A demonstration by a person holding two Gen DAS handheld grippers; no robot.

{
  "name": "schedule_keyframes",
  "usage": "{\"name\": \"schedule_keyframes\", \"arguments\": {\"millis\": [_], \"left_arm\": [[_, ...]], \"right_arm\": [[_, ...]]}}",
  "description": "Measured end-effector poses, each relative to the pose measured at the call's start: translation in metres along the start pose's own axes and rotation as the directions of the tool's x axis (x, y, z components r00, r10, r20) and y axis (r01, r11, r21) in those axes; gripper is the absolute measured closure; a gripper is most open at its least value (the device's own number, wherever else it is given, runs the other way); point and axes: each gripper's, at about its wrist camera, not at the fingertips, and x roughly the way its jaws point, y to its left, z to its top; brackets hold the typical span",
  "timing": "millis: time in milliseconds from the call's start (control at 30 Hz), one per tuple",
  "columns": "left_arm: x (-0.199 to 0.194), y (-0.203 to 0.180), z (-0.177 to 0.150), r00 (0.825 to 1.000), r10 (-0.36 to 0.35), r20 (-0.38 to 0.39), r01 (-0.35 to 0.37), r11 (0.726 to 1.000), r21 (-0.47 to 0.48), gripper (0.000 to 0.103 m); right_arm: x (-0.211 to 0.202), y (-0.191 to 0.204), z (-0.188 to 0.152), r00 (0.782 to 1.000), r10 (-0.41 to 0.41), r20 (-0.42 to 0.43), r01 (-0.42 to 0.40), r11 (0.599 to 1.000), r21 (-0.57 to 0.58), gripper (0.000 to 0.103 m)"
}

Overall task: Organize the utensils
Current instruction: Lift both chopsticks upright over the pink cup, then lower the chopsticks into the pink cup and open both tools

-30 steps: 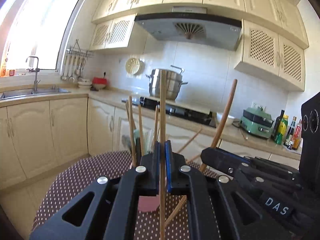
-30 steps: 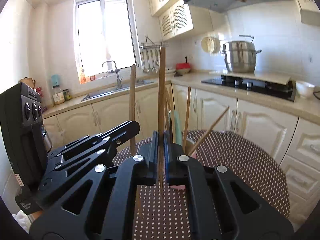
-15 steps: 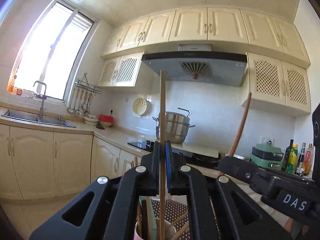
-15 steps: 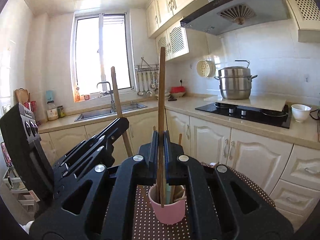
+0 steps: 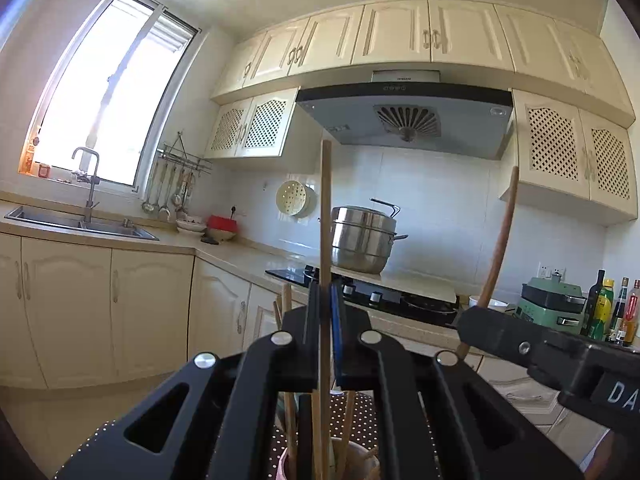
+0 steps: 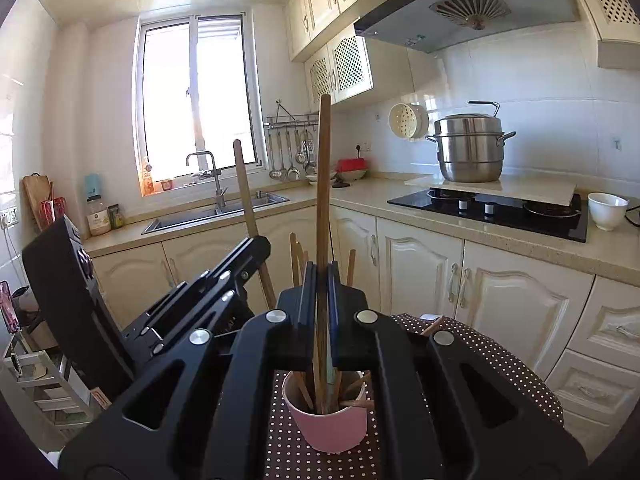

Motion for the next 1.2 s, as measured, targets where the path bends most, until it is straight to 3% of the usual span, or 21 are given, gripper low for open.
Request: {"name": "schedule_keyframes", "arguments": {"millis": [633, 800, 1033, 1067, 1167, 1200], "left_arm": [[0.004, 0.013, -0.057, 0.98, -0.023, -0.198, 0.034, 0.998, 0.052, 0.097], [-0.002, 0.011, -0.061, 0.981, -0.023, -0.194, 0.04, 0.996, 0.085, 0.097], [-0.01, 0.017, -0.055, 0.977, -0.031, -0.213, 0.044, 0.997, 0.058, 0.096], [-0.012, 0.018, -0.054, 0.976, -0.035, -0.216, 0.048, 0.997, 0.055, 0.094], [-0.017, 0.019, -0.051, 0.976, -0.034, -0.214, 0.044, 0.998, 0.044, 0.068], [-0.021, 0.02, -0.049, 0.978, -0.036, -0.207, 0.046, 0.998, 0.04, 0.068]], "right_arm": [[0.011, 0.006, -0.02, 0.998, -0.018, -0.061, 0.018, 1.0, -0.014, 0.097], [0.013, 0.007, -0.024, 0.997, -0.021, -0.074, 0.02, 1.0, -0.015, 0.097], [0.014, 0.008, -0.026, 0.996, -0.032, -0.081, 0.031, 0.999, -0.021, 0.097], [0.014, 0.008, -0.027, 0.996, -0.034, -0.083, 0.033, 0.999, -0.02, 0.097], [0.016, 0.007, -0.03, 0.995, -0.04, -0.091, 0.038, 0.999, -0.02, 0.097], [0.016, 0.007, -0.031, 0.995, -0.041, -0.093, 0.04, 0.999, -0.022, 0.097]]}}
